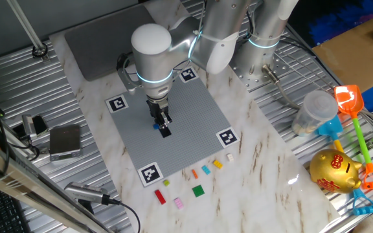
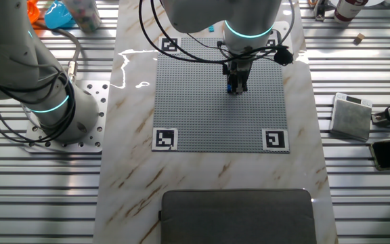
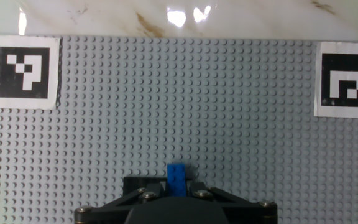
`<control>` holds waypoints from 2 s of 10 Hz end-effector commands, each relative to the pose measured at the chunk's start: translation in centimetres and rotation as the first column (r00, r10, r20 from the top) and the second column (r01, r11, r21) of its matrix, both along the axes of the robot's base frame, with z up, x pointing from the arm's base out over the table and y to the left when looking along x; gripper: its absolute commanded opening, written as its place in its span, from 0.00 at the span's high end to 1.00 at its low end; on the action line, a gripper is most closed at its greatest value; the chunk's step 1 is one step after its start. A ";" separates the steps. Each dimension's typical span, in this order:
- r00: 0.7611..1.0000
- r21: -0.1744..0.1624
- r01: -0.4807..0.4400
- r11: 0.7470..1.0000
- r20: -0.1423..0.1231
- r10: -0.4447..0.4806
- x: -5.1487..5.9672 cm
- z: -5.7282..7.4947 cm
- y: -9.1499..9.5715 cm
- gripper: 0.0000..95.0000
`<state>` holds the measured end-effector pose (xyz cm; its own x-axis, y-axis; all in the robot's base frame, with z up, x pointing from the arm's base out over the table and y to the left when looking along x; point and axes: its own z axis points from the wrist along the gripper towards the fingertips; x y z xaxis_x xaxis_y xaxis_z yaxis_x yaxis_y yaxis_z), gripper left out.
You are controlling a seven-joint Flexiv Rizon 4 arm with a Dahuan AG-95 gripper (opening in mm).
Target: Build with small Lego blocks
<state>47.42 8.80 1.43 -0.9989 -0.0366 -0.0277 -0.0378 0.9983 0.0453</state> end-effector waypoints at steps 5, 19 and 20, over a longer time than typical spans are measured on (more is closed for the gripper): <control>1.000 -0.002 -0.018 1.000 0.000 0.018 0.0 0.0 -0.1 0.60; 1.000 -0.001 -0.025 1.000 -0.011 0.025 0.0 0.3 0.1 0.80; 1.000 -0.001 -0.025 1.000 -0.012 0.024 0.0 0.3 0.1 0.80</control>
<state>47.47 8.94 1.71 -0.9980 -0.0606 -0.0177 -0.0613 0.9972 0.0438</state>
